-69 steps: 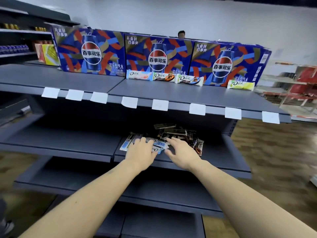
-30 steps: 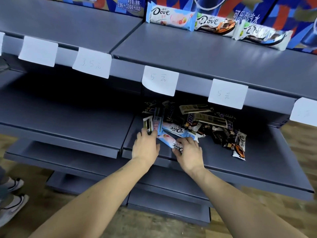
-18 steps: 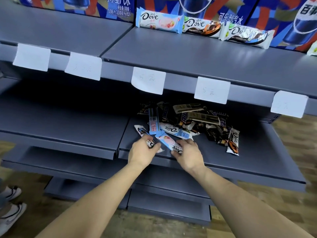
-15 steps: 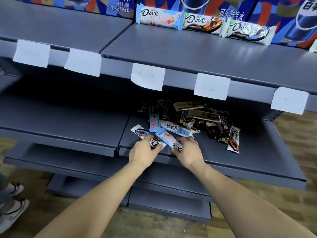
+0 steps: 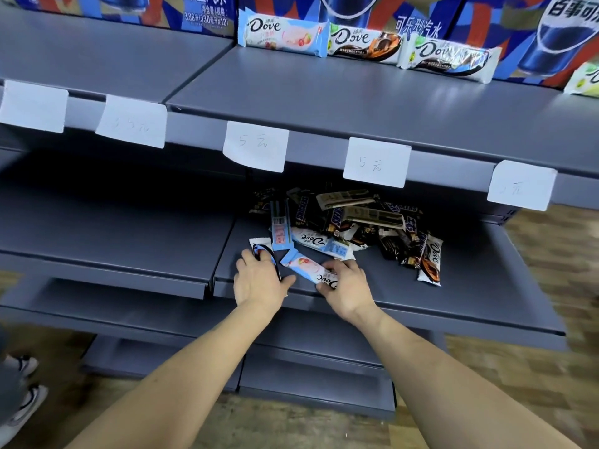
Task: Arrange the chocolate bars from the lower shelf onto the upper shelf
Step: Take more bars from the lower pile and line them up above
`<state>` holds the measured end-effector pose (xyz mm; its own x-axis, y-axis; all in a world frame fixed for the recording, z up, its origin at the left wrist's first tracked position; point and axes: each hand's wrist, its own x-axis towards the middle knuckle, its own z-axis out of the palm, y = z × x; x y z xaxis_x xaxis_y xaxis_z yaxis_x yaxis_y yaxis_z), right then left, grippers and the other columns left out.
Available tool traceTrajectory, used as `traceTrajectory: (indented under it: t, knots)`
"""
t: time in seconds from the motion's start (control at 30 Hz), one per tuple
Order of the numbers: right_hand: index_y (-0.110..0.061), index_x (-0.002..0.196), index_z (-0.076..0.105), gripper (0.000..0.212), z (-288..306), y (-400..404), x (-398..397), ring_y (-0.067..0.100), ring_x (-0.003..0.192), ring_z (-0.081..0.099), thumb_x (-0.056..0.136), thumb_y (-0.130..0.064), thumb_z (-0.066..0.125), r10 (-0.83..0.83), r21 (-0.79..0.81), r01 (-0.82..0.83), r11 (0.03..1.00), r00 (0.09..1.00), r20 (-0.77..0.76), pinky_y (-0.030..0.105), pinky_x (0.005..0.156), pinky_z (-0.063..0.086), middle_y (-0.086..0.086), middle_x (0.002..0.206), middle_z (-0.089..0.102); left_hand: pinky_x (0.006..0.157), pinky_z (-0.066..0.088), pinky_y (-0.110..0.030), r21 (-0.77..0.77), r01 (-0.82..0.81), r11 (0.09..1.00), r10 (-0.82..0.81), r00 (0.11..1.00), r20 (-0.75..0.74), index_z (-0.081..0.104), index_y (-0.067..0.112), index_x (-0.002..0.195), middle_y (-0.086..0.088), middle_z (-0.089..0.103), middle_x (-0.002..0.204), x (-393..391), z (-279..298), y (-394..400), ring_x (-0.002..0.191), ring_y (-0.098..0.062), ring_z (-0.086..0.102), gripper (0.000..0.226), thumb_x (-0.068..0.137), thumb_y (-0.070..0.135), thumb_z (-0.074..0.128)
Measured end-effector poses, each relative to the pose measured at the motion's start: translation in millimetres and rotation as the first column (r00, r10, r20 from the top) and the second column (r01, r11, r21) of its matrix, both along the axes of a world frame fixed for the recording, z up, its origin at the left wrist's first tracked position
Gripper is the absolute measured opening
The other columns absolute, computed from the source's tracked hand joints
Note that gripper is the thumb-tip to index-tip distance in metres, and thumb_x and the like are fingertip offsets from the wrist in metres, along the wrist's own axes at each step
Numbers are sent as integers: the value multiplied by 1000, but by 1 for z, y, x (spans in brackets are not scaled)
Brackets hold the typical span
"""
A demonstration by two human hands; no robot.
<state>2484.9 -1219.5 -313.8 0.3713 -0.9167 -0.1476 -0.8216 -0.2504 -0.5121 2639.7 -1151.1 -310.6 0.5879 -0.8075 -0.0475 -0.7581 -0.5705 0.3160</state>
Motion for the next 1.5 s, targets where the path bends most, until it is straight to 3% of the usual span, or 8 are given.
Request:
traceTrajectory:
  t: [0.33,0.43,0.57,0.7,0.87,1.1,1.33,1.5]
  knots:
    - [-27,131,57,47,2,1,-2,24,122,43,86,-33,68,-12,3,12,1000,1000,24,32,104,39,1,132,46,80,50,-36,-32,88,996,-89,995,-38,47,16,129,-7,47,122,10,4,15,114,-26,42,42,91,29,59]
    - [-26,125,56,49,7,8,-2,23,115,50,79,-40,67,-85,-43,84,996,996,-19,33,86,48,-1,121,50,76,51,-36,-21,95,995,-96,995,-40,47,18,129,-7,46,121,13,6,19,114,-25,40,42,91,28,60]
    - [-32,136,38,66,13,15,-3,24,98,60,79,-49,66,-18,-56,14,998,997,-78,31,70,43,-1,104,54,76,52,-36,-12,101,995,-102,993,-67,48,21,128,-6,45,120,15,7,20,113,-25,41,44,87,25,65]
    - [-45,150,18,65,15,11,-1,25,104,60,93,-56,48,193,-4,-198,980,959,-205,33,76,48,4,113,62,81,51,-36,-69,87,994,-95,988,-123,48,20,126,-4,52,120,19,8,22,113,-23,45,50,82,19,72]
    - [-34,150,29,53,24,8,4,33,109,59,98,-22,34,235,31,-236,971,933,-274,38,88,48,12,128,58,75,51,-35,-112,94,989,-111,982,-151,51,20,121,-2,60,109,28,9,29,106,-21,50,48,79,11,71]
    - [-25,126,50,40,25,13,2,27,106,60,87,-32,52,176,-105,-222,969,927,-330,31,76,45,2,116,62,76,51,-36,-142,99,985,-120,982,-146,55,23,121,-2,61,103,29,8,32,103,-21,52,49,77,8,71]
    - [-23,116,59,61,14,0,-18,24,114,41,71,-63,71,36,-205,-86,975,971,-237,35,94,44,1,119,49,81,51,-37,-140,138,980,-157,978,-136,54,25,125,0,59,108,31,8,29,105,-22,51,56,78,-4,62]
    - [-24,132,53,66,8,-3,-30,24,123,39,77,-53,73,36,-118,-50,992,992,-122,33,101,41,0,128,47,95,48,-36,-144,158,977,-177,975,-131,50,15,137,-2,48,129,43,2,27,115,-21,49,64,78,10,74]
